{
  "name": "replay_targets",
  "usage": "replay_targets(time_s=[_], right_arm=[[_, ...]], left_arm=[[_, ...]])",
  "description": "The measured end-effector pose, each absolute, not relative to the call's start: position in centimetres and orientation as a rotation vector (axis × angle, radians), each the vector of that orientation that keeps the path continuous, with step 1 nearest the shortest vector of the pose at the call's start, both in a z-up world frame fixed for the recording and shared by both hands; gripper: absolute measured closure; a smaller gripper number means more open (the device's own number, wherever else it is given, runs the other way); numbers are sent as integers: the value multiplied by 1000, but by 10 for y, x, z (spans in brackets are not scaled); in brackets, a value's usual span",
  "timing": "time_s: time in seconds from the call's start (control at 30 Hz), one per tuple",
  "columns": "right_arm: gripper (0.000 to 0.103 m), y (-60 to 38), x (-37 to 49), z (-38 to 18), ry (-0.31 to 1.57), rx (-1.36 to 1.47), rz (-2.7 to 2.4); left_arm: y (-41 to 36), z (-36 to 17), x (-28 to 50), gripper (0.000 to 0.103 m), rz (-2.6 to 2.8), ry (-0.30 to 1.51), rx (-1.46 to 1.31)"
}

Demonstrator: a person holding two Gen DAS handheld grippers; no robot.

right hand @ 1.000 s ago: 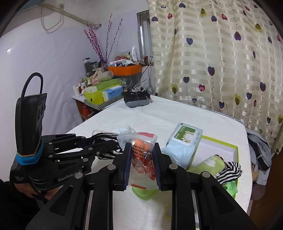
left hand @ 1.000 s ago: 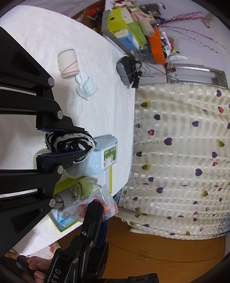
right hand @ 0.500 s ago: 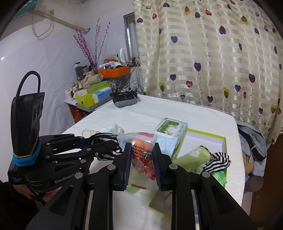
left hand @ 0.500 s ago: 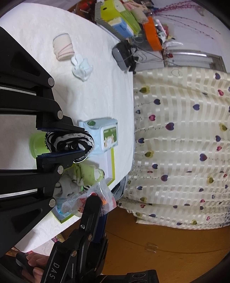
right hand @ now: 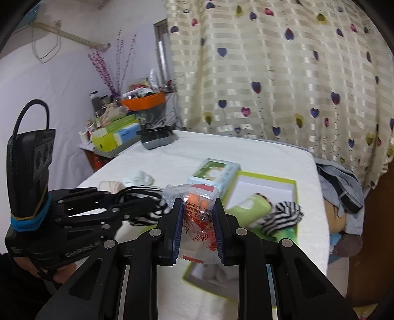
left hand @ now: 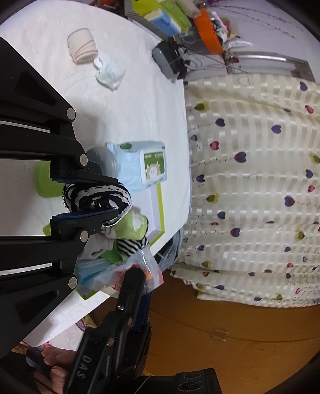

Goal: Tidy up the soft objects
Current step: 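Move both tools over the yellow-green box holding sock and bag, then lower the striped sock and candy bag into the box and open both tools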

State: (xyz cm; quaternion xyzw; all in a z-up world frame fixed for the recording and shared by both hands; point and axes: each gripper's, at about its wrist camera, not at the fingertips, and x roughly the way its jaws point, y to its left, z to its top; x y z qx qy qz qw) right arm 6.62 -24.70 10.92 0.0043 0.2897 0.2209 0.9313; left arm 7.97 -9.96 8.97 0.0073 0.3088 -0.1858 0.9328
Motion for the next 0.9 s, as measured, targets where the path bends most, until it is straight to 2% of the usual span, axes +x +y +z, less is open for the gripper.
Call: replay_targets(time_s=[0.57, 0.9], right_arm=[[79, -301, 57, 55, 728, 69, 338], [79, -304, 83, 12, 849, 68, 324]], left_arm=[[-152, 49, 80, 87, -543, 751, 36], [-171, 23, 93, 87, -576, 844, 59]])
